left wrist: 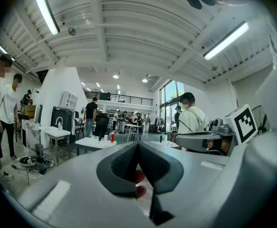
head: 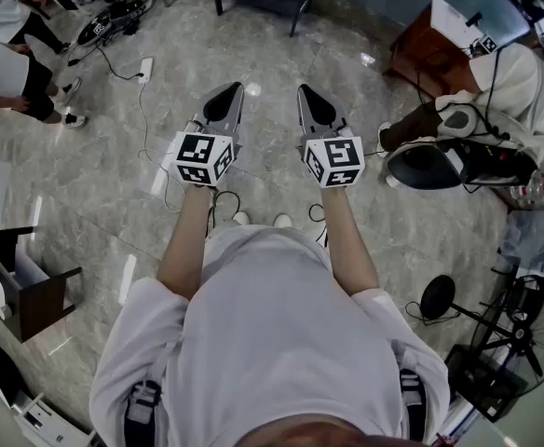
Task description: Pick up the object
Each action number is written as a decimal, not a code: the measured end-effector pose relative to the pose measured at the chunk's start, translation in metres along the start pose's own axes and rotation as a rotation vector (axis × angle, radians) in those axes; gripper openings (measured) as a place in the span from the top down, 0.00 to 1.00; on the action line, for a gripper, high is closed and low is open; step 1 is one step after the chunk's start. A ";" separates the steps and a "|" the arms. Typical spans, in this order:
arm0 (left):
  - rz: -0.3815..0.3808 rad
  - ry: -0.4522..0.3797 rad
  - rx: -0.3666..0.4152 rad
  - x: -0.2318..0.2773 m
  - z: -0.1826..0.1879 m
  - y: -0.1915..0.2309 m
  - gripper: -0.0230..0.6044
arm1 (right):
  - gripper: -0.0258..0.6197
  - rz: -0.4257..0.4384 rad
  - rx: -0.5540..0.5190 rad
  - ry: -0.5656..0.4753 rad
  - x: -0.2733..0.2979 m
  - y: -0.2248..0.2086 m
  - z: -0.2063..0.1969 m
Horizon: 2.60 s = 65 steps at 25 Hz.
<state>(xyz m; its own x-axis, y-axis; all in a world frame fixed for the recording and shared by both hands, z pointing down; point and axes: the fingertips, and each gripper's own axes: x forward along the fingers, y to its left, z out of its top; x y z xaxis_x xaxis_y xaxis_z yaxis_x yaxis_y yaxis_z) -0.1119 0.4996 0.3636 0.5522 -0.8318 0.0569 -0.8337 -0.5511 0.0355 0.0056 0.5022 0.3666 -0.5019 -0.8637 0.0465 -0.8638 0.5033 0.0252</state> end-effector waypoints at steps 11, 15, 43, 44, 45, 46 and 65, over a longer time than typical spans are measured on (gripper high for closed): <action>-0.018 -0.009 -0.007 -0.013 -0.006 0.001 0.97 | 0.96 0.036 0.000 0.009 -0.006 0.016 -0.002; -0.020 -0.011 -0.011 -0.015 -0.007 0.008 0.97 | 0.96 0.025 -0.025 0.016 0.000 0.021 -0.005; 0.081 -0.027 0.039 0.234 -0.013 0.143 0.97 | 0.55 -0.040 0.026 0.069 0.231 -0.190 -0.055; 0.086 -0.025 0.033 0.251 -0.013 0.146 0.97 | 0.54 -0.037 0.029 0.074 0.244 -0.206 -0.057; 0.092 -0.022 0.026 0.267 -0.013 0.149 0.97 | 0.53 -0.033 0.030 0.078 0.257 -0.220 -0.057; 0.098 -0.018 0.018 0.282 -0.014 0.153 0.96 | 0.53 -0.029 0.031 0.082 0.269 -0.234 -0.058; 0.073 0.010 -0.026 0.601 -0.021 0.329 0.97 | 0.52 -0.113 0.080 0.239 0.555 -0.438 -0.103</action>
<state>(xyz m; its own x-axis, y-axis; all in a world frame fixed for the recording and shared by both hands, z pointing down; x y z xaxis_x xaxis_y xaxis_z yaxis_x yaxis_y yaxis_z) -0.0543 -0.1806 0.4309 0.4899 -0.8689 0.0702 -0.8716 -0.4868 0.0572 0.1096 -0.1946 0.4843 -0.3853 -0.8785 0.2824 -0.9193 0.3919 -0.0349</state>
